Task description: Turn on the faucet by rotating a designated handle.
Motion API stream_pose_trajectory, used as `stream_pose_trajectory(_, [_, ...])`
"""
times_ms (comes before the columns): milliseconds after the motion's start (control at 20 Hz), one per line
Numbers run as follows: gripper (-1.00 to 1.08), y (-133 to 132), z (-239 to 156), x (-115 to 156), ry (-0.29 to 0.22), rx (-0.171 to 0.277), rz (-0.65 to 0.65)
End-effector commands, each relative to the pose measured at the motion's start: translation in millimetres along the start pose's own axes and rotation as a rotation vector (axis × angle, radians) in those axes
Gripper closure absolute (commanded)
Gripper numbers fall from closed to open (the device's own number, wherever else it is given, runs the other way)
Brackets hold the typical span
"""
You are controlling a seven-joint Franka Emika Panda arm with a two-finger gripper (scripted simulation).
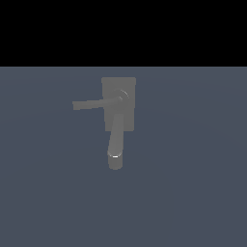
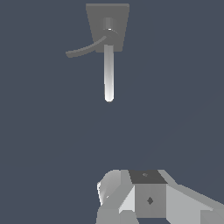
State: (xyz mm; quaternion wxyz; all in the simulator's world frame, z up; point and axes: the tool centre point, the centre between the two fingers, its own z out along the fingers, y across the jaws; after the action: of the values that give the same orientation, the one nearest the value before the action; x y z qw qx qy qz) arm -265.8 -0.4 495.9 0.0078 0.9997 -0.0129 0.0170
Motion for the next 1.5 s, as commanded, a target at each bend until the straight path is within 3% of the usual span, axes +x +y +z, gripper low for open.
stream_pose_trajectory(0, [1.08,0.0,0.0,0.0,0.000,0.000,0.000])
stream_pose_trajectory(350, [1.08,-8.4,0.2,3.3,-0.004,-0.028,-0.013])
stream_pose_trajectory(750, [1.08,-3.1,-11.1,7.9,0.051,-0.139,0.009])
stream_pose_trajectory(1050, [1.08,4.9,-30.6,13.2,0.135,-0.295,0.044])
stream_pose_trajectory(1450, [1.08,9.4,-75.8,21.7,0.299,-0.600,0.097])
